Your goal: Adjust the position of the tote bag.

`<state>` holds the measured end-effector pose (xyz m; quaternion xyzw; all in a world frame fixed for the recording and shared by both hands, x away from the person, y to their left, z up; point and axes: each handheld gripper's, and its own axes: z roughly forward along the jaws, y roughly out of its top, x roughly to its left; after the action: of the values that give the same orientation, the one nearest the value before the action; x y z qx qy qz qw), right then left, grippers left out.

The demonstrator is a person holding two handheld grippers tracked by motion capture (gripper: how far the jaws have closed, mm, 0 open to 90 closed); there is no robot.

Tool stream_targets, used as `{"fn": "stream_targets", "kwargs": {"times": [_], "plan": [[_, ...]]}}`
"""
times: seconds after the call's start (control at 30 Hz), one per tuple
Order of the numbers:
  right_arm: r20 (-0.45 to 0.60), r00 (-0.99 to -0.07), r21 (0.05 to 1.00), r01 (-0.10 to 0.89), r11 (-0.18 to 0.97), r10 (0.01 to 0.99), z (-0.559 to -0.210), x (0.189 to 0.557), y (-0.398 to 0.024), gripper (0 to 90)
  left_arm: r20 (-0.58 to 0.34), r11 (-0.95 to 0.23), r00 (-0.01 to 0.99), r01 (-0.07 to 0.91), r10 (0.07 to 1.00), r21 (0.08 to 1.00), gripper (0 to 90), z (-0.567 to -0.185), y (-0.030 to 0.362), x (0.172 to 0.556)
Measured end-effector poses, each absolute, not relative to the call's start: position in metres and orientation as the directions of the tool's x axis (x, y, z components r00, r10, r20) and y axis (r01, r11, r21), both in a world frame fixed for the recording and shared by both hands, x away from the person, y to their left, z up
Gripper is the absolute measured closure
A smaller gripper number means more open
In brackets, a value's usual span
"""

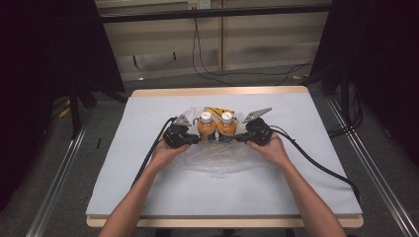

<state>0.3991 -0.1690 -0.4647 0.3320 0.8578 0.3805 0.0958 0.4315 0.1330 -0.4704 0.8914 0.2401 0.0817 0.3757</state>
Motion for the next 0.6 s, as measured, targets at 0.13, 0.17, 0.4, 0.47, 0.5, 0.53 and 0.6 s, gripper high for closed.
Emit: {"fn": "stream_targets", "kwargs": {"times": [0.13, 0.17, 0.4, 0.47, 0.5, 0.53, 0.6], "plan": [[0.065, -0.768, 0.683, 0.500, 0.532, 0.638, -0.473, 0.398, -0.168, 90.0, -0.059, -0.571, 0.865, 0.378, 0.498, 0.729, 78.9, -0.467, 0.137, 0.435], [0.046, -0.773, 0.661, 0.499, 0.561, 0.633, -0.476, 0.397, -0.166, 90.0, -0.059, -0.563, 0.864, 0.377, 0.501, 0.736, 78.9, -0.465, 0.137, 0.435], [0.009, -0.782, 0.643, 0.482, 0.595, 0.624, -0.476, 0.393, -0.165, 90.0, 0.036, -0.637, 0.862, 0.344, 0.505, 0.690, 80.9, -0.466, 0.128, 0.436], [0.003, -0.785, 0.633, 0.482, 0.606, 0.620, -0.476, 0.392, -0.165, 90.0, 0.069, -0.695, 0.872, 0.336, 0.485, 0.636, 82.6, -0.472, 0.125, 0.437], [-0.011, -0.786, 0.626, 0.477, 0.617, 0.618, -0.475, 0.391, -0.166, 90.0, 0.091, -0.706, 0.872, 0.324, 0.481, 0.629, 84.3, -0.475, 0.124, 0.437], [-0.025, -0.790, 0.617, 0.470, 0.631, 0.613, -0.474, 0.390, -0.166, 90.0, 0.099, -0.705, 0.871, 0.319, 0.482, 0.633, 85.5, -0.475, 0.124, 0.437], [-0.069, -0.791, 0.590, 0.458, 0.664, 0.608, -0.472, 0.388, -0.172, 90.0, 0.215, -0.771, 0.857, 0.277, 0.468, 0.573, 87.9, -0.472, 0.122, 0.436]]}}
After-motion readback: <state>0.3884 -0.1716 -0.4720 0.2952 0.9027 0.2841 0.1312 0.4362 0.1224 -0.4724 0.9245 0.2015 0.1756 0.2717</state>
